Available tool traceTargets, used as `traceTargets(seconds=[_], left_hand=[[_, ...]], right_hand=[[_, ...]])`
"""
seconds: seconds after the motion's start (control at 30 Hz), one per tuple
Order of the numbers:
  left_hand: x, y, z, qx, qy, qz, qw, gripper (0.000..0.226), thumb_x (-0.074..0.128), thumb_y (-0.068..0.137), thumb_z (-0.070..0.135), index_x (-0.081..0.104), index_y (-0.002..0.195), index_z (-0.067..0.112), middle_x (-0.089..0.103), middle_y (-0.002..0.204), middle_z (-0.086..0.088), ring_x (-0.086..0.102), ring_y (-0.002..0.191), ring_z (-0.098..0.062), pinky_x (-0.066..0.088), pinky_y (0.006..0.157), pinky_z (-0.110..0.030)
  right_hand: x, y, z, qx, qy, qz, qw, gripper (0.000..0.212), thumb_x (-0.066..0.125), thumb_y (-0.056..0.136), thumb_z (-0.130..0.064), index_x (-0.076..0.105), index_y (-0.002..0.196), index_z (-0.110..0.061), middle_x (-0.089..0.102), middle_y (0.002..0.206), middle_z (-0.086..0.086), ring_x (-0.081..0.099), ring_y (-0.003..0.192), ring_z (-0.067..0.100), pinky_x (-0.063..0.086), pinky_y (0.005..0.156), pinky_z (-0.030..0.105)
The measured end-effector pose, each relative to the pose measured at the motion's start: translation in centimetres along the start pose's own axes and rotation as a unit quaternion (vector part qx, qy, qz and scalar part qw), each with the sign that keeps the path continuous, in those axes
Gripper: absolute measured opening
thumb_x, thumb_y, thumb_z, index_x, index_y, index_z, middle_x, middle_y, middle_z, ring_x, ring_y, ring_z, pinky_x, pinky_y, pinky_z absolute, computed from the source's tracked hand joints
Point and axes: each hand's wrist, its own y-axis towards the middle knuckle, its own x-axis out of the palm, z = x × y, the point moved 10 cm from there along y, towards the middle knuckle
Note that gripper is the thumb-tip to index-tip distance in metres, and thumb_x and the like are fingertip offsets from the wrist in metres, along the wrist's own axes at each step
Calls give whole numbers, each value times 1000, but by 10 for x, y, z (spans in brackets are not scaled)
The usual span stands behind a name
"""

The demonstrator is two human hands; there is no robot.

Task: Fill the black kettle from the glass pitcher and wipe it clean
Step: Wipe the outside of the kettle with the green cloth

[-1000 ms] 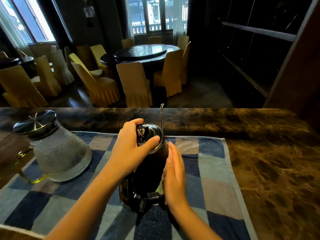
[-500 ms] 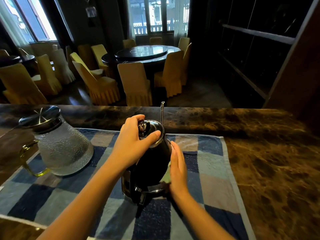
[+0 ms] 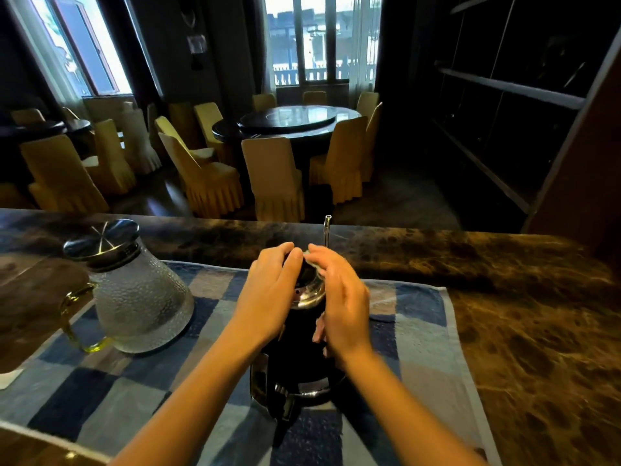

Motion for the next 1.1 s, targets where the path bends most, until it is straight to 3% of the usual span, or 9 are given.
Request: traceTargets(seconds=[0.17, 0.3, 0.4, 0.53, 0.7, 0.8, 0.9, 0.97, 1.1], left_hand=[[2, 7, -8, -5, 31, -2, 1000, 16, 34, 88, 51, 45, 83, 40, 45, 91, 17, 50, 109, -19, 41, 96, -38], [8, 12, -15, 2, 50, -15, 999, 33, 30, 97, 45, 49, 116, 27, 49, 120, 2, 46, 116, -16, 39, 99, -33], [5, 9, -10, 2, 30, -9, 1000, 48, 30, 96, 50, 48, 129, 20, 48, 133, -3, 43, 125, -20, 36, 106, -43], [7, 10, -6, 23, 58, -1, 998, 77, 19, 78, 70, 54, 111, 10, 56, 116, -16, 51, 110, -32, 43, 93, -47], [5, 11, -5, 29, 70, 10, 997, 81, 18, 78, 71, 53, 110, 5, 54, 114, -20, 50, 108, -35, 42, 90, -48], [3, 8, -12, 5, 62, 8, 998, 80, 18, 75, 70, 52, 122, 14, 53, 121, -5, 47, 114, -20, 41, 98, -40], [11, 28, -30, -24, 100, -8, 995, 37, 38, 91, 47, 48, 122, 28, 52, 124, 1, 49, 114, -16, 42, 96, -30], [11, 34, -39, -77, 78, -9, 994, 41, 41, 94, 37, 48, 132, 22, 53, 130, -2, 49, 123, -22, 40, 103, -34], [6, 15, -15, 6, 56, 4, 998, 45, 39, 95, 43, 45, 133, 19, 48, 130, 4, 43, 126, -16, 36, 105, -33]], right_hand=[[-2, -24, -20, -141, -49, 10, 989, 45, 29, 101, -30, 68, 109, -9, 62, 125, -1, 49, 130, 16, 43, 104, 43], [-7, 5, -7, -74, -8, 39, 996, 41, 34, 97, -21, 72, 96, -8, 68, 115, 2, 57, 121, 12, 46, 101, 41], [-3, -24, -13, -117, -55, 29, 991, 33, 39, 96, -17, 63, 118, -17, 58, 134, 2, 45, 134, 17, 39, 110, 40], [1, -45, -17, -196, -115, -21, 974, 40, 35, 101, -23, 45, 139, -31, 41, 149, -1, 30, 143, 22, 27, 116, 36], [-9, -23, 34, 50, 6, 39, 998, 37, 30, 99, -32, 49, 128, -44, 58, 132, -15, 51, 125, 5, 44, 105, 42], [-5, -47, 37, 46, -50, 27, 997, 45, 27, 97, -42, 33, 141, -47, 44, 145, -19, 39, 135, 2, 38, 110, 43], [0, -41, 35, 60, -23, 3, 998, 46, 28, 96, -46, 32, 142, -44, 43, 146, -18, 38, 136, 3, 36, 111, 41], [3, -17, 31, 86, 21, -15, 996, 44, 30, 96, -46, 49, 134, -36, 58, 133, -13, 51, 126, 6, 42, 105, 37], [16, 31, 27, 154, 61, -111, 980, 38, 34, 100, -14, 69, 86, -17, 74, 78, -8, 67, 80, -3, 50, 75, 15]])
